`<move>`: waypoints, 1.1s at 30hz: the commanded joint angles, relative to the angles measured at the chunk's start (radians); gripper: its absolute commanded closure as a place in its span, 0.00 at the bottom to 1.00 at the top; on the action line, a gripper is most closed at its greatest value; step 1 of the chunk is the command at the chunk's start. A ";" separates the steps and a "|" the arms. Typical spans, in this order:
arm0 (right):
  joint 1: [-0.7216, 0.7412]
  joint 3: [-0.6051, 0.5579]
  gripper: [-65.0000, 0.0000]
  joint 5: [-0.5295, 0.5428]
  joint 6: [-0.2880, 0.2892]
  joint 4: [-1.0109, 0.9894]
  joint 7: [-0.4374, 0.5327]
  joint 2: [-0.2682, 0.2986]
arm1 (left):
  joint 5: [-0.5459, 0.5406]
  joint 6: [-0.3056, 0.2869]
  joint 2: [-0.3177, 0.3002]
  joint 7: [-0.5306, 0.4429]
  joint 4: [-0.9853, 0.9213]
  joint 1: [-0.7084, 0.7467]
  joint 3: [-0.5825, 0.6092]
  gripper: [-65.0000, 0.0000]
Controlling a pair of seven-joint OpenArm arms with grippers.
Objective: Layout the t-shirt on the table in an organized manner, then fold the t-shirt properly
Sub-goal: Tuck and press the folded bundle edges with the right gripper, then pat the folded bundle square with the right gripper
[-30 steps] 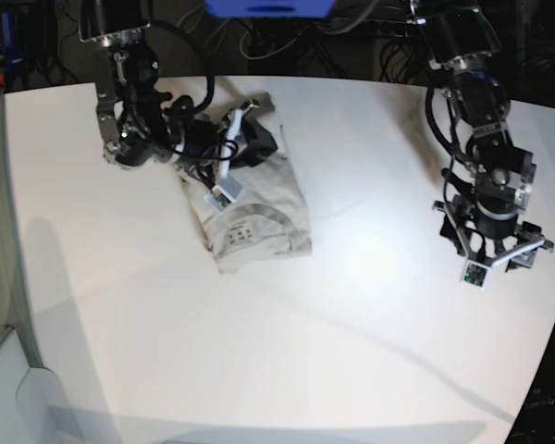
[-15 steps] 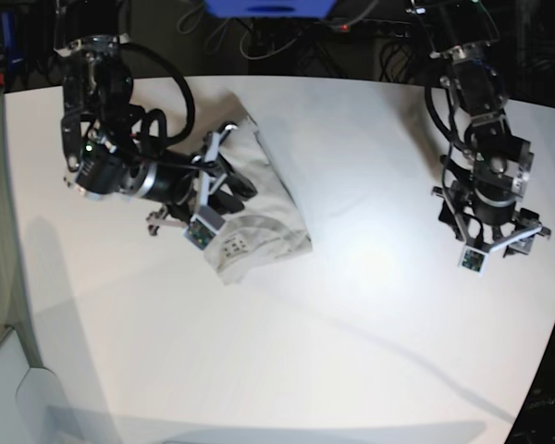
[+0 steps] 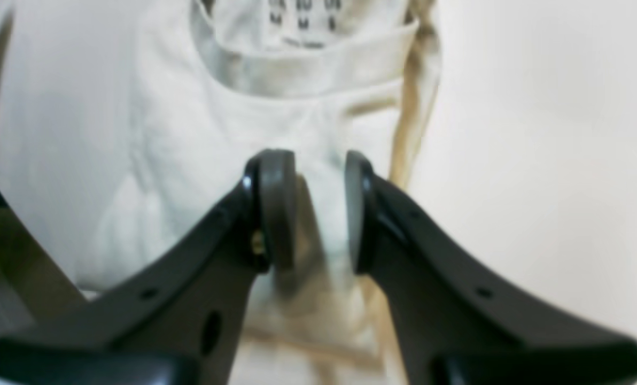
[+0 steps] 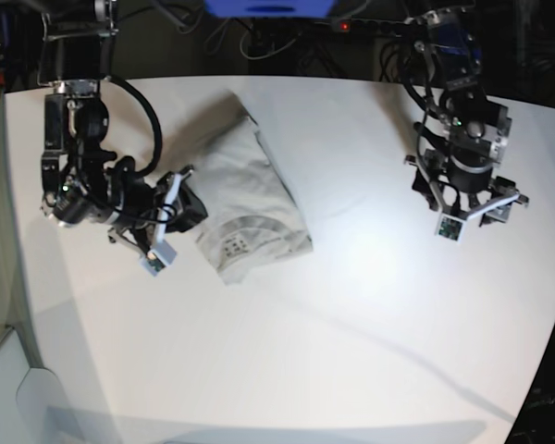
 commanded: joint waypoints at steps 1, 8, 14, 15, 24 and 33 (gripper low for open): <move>0.007 0.002 0.78 0.024 0.003 0.013 0.038 0.004 | -0.001 0.008 0.008 -0.020 0.018 -0.012 -0.001 0.35; -0.030 0.000 0.78 0.023 0.003 -0.098 0.130 0.004 | -0.001 0.008 0.021 -0.020 0.021 -0.019 -0.001 0.35; -0.032 -0.001 0.78 0.023 0.003 -0.157 0.175 0.007 | -0.003 0.008 0.022 -0.020 0.019 -0.012 -0.001 0.35; -0.032 -0.001 0.78 0.023 0.003 -0.157 0.175 0.007 | -0.003 0.008 0.028 -0.020 0.018 -0.012 -0.001 0.35; -0.052 0.009 0.78 0.024 0.003 0.013 0.163 0.007 | -0.003 0.008 0.057 -0.020 0.018 -0.015 0.054 0.35; -0.092 0.200 0.78 0.023 0.003 0.119 0.075 0.030 | -0.003 0.010 0.091 -0.026 -0.054 -0.037 0.086 0.35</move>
